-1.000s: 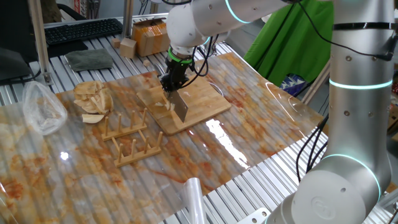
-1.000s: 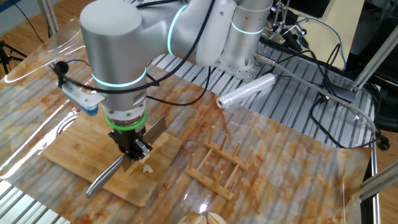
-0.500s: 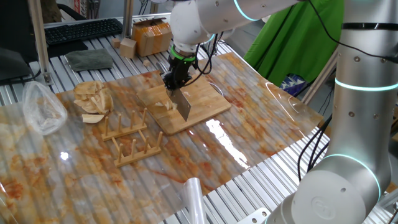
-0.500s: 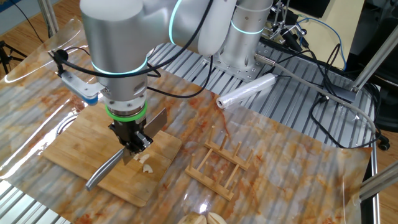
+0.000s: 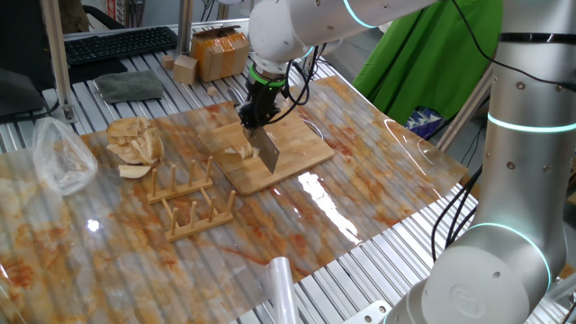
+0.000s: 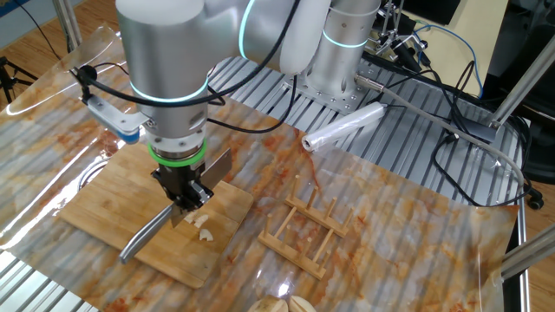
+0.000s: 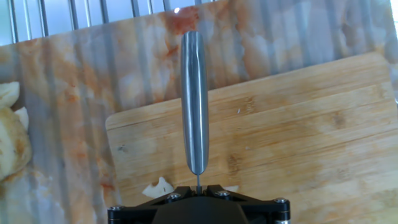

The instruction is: Slice the lotus root

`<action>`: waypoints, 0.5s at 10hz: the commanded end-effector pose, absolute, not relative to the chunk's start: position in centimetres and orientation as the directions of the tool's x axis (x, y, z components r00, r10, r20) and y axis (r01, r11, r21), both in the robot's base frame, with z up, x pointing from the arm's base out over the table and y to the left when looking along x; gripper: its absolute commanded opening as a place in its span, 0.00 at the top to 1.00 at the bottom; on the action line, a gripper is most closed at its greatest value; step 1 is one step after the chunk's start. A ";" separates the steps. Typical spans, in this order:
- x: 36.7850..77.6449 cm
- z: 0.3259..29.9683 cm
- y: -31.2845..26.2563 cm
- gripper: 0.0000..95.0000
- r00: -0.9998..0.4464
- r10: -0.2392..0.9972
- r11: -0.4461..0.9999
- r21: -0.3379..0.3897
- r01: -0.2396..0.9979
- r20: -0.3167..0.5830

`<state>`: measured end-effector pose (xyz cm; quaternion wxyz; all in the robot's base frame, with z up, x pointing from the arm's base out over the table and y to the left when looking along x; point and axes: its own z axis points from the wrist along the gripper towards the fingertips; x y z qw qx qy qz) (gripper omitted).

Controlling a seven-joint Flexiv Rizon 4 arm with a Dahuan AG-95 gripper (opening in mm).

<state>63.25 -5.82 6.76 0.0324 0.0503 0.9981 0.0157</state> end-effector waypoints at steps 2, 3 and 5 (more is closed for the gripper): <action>63.4 6.7 -6.0 1.00 -0.993 0.100 0.994 0.043 0.097 -0.065; 63.4 6.7 -6.1 1.00 -0.993 0.099 0.994 0.041 0.097 -0.066; 63.5 6.7 -6.2 1.00 -0.993 0.098 0.995 0.039 0.095 -0.067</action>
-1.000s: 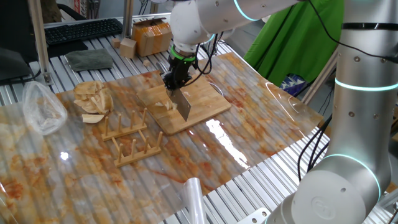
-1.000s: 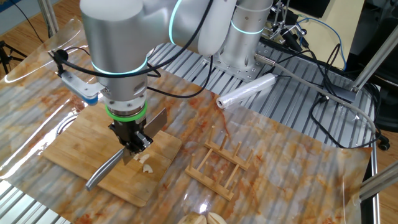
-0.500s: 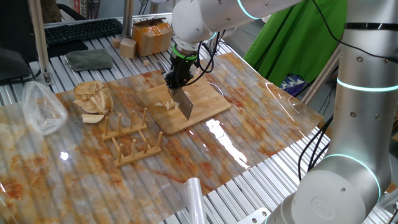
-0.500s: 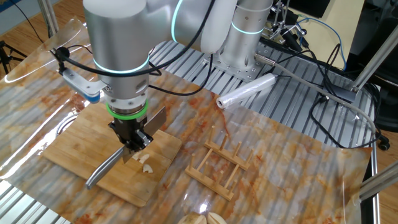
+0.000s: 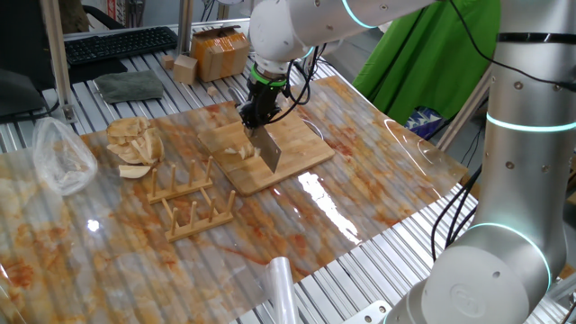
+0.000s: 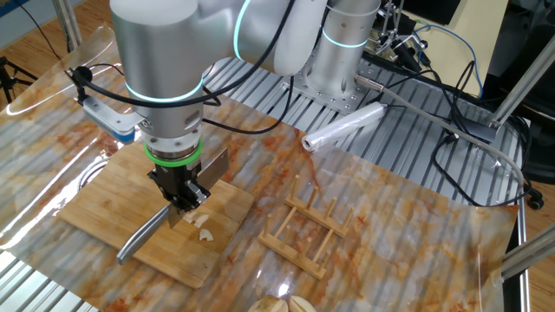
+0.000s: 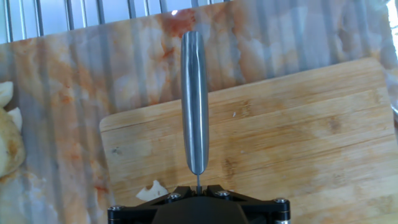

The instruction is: Slice the lotus root

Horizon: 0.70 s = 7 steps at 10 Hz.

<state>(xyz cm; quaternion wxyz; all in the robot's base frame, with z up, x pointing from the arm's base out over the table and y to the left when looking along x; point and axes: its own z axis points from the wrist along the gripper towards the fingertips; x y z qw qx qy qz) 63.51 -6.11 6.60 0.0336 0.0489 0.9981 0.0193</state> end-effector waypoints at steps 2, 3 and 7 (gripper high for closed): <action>63.5 6.6 -6.2 1.00 -0.993 0.099 0.994 0.043 0.096 -0.067; 63.4 6.5 -6.2 1.00 -0.993 0.102 0.994 0.046 0.099 -0.067; 63.4 4.3 -6.3 1.00 -0.991 0.111 0.991 0.086 0.104 -0.075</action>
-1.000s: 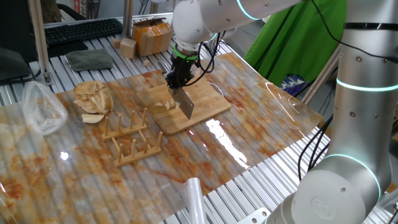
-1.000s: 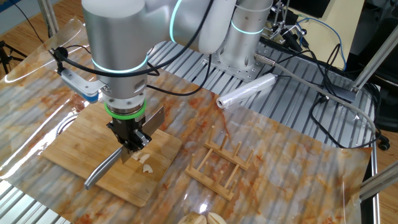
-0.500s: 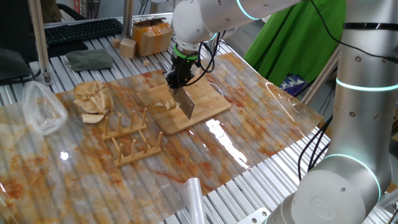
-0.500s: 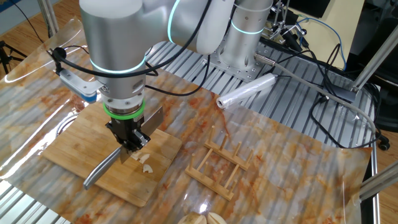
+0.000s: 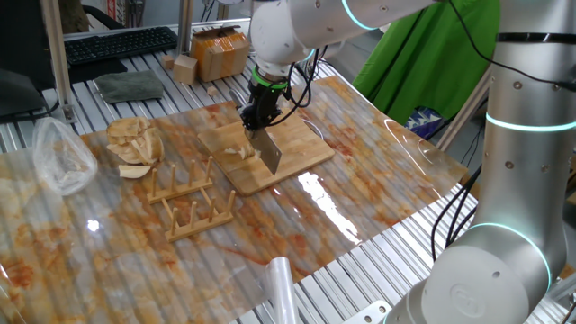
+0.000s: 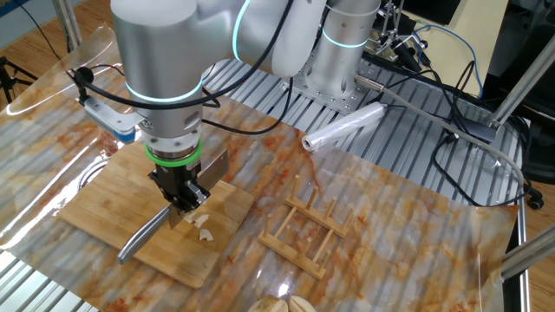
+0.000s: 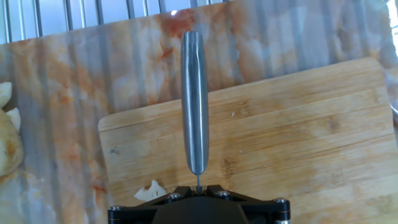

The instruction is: Slice the lotus root

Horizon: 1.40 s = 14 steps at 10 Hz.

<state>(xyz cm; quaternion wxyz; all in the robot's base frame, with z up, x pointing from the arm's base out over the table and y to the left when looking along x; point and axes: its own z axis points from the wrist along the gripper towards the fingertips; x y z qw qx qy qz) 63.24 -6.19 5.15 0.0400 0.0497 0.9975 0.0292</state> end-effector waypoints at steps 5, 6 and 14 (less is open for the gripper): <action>63.1 4.1 -6.0 1.00 -0.989 0.119 0.991 0.077 0.112 -0.086; 63.1 4.1 -6.0 1.00 -0.989 0.119 0.990 0.080 0.112 -0.090; 63.3 2.4 -5.8 1.00 -0.986 0.128 0.989 0.084 0.119 -0.106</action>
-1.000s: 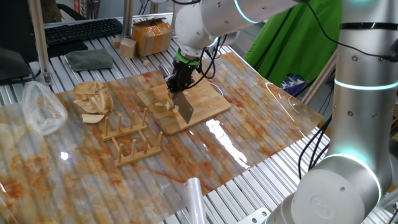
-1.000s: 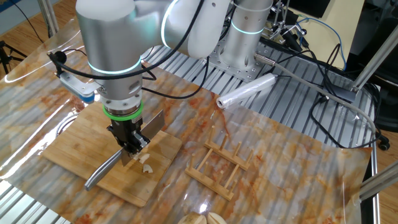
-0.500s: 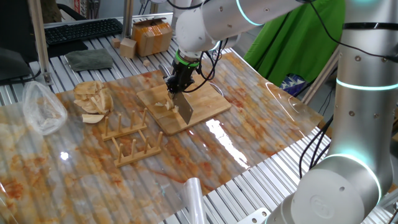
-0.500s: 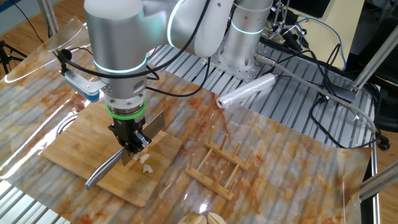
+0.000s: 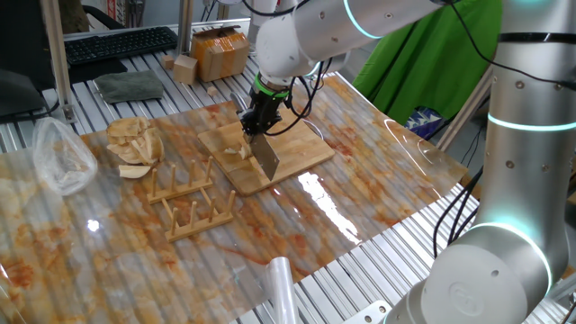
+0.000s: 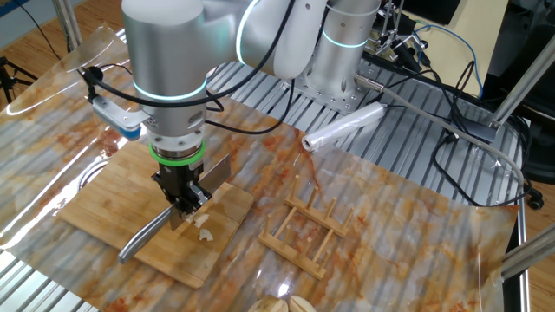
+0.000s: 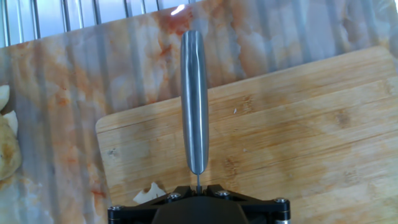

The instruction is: Slice the lotus root

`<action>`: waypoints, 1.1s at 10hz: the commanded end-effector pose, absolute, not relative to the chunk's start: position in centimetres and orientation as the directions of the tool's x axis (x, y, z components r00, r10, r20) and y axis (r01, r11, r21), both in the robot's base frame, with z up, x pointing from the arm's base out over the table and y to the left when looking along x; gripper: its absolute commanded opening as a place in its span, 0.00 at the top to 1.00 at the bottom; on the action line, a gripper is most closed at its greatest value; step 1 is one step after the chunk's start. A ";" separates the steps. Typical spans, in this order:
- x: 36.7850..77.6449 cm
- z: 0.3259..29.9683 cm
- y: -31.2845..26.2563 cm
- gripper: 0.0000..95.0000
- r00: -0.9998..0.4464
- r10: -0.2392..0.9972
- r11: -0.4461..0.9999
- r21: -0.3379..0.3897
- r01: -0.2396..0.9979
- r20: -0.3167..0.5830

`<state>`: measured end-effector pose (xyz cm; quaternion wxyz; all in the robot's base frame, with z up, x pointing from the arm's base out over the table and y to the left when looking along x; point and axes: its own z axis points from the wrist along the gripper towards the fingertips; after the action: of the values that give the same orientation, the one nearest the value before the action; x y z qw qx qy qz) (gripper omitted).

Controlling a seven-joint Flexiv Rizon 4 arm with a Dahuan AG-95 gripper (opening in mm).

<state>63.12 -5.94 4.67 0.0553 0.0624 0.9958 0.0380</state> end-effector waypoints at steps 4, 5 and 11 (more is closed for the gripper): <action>63.3 2.8 -5.9 1.00 -0.988 0.121 0.990 0.081 0.114 -0.095; 63.5 3.5 -6.1 1.00 -0.989 0.119 0.990 0.081 0.111 -0.093; 63.6 6.3 -6.0 1.00 -0.992 0.106 0.993 0.053 0.102 -0.070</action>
<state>63.45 -5.97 6.29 0.0399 0.0518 0.9976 0.0245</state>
